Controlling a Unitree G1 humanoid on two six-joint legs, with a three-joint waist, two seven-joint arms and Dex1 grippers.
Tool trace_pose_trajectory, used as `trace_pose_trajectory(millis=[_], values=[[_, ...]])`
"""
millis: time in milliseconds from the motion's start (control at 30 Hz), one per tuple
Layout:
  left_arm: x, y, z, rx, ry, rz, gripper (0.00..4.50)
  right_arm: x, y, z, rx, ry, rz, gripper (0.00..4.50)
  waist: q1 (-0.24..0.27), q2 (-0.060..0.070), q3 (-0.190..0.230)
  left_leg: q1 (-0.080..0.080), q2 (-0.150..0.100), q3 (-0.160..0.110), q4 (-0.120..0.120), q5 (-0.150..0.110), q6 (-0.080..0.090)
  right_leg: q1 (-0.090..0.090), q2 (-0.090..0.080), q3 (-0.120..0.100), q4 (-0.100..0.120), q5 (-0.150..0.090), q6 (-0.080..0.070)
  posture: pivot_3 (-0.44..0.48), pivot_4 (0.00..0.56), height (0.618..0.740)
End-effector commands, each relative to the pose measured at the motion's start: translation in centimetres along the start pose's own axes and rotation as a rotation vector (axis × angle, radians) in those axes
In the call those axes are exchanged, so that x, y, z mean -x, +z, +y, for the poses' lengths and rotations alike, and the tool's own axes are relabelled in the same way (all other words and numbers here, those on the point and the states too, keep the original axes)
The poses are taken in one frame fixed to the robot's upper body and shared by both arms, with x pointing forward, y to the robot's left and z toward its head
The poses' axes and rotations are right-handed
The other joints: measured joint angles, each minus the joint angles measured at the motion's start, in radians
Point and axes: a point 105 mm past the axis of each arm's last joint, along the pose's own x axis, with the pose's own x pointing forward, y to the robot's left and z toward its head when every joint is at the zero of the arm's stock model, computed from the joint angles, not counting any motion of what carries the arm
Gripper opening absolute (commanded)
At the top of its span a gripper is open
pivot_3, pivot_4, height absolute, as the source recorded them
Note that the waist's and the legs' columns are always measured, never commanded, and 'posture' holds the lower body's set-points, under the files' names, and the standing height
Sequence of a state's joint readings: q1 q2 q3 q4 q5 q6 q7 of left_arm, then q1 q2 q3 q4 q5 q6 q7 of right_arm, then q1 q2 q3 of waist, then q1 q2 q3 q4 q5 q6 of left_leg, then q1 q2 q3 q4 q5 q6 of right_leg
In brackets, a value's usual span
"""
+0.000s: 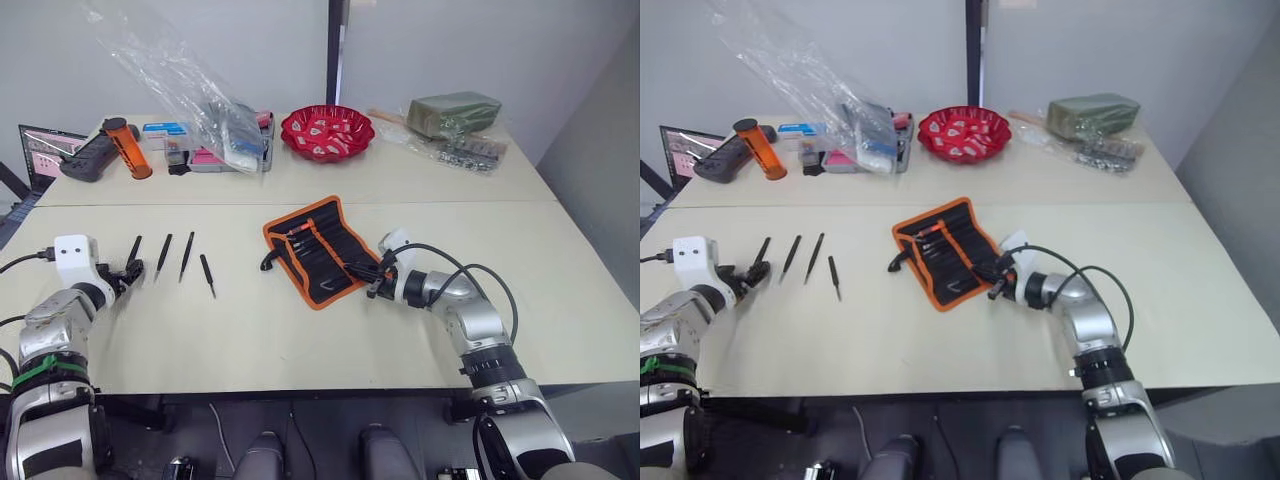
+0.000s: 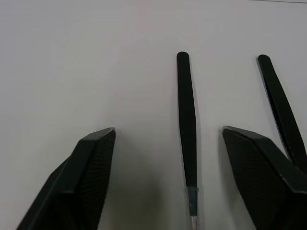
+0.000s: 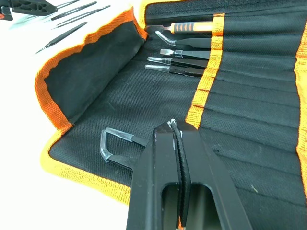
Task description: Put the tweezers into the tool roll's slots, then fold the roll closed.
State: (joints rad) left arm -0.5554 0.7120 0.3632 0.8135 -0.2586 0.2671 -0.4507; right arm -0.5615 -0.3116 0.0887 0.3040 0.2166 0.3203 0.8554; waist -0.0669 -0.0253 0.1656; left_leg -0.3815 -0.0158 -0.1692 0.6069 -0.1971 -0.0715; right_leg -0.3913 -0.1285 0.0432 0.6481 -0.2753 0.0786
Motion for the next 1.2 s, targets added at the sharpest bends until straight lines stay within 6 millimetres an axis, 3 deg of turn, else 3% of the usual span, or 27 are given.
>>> trace_pose_trajectory(millis=[33, 233, 433, 833, 1133, 1200], values=[[-0.4, 0.1, -0.7, -0.032, -0.025, 0.001, 1.97, 0.2, 1.0, -0.1, 0.021, -0.012, -0.032, 0.00, 0.002, 0.000, 0.000, 0.000, 0.000, 0.000, 0.000, 0.000, 0.000, 0.000, 0.000, 0.000, 0.000, 0.000, 0.000, 0.000, 0.150, 0.740], [-0.3, -0.4, -0.5, -0.028, -0.016, 0.013, 0.03, 0.1, 0.7, 0.0, 0.022, -0.018, -0.024, 0.00, 0.002, 0.000, 0.000, 0.000, 0.000, 0.000, 0.000, 0.000, 0.000, 0.000, 0.000, 0.000, 0.000, 0.000, 0.000, 0.000, 0.150, 0.740], [0.3, 0.0, 0.4, 0.007, 0.010, -0.021, 0.03, -0.1, 0.6, 0.0, 0.023, -0.015, -0.020, 0.00, -0.002, 0.000, 0.000, 0.000, 0.000, 0.000, 0.000, 0.000, 0.000, 0.000, 0.000, 0.000, 0.000, 0.000, 0.000, 0.000, 0.150, 0.740], [3.1, 5.2, 1.2, 0.035, 0.013, -0.235, 0.03, -0.2, 0.4, 0.2, 0.019, -0.008, -0.016, 0.00, -0.001, 0.000, 0.000, -0.001, 0.000, -0.001, 0.000, 0.000, 0.000, -0.001, 0.000, 0.000, 0.001, 0.000, 0.000, 0.000, 0.150, 0.740], [5.6, 10.0, -2.9, -0.033, -0.190, -0.332, 0.03, -0.4, 0.4, 0.3, 0.028, -0.008, -0.021, 0.00, -0.002, 0.000, 0.000, -0.001, 0.000, -0.001, 0.001, 0.000, 0.000, -0.001, 0.000, 0.000, 0.000, 0.000, 0.000, 0.000, 0.150, 0.740], [6.1, 11.2, -5.1, -0.078, -0.294, -0.322, 0.03, -0.6, 0.2, 0.6, 0.033, -0.006, -0.017, 0.00, -0.003, 0.000, 0.000, -0.001, 0.000, -0.001, 0.000, 0.000, 0.000, -0.001, 0.000, 0.000, 0.000, 0.000, 0.000, 0.000, 0.150, 0.740]])
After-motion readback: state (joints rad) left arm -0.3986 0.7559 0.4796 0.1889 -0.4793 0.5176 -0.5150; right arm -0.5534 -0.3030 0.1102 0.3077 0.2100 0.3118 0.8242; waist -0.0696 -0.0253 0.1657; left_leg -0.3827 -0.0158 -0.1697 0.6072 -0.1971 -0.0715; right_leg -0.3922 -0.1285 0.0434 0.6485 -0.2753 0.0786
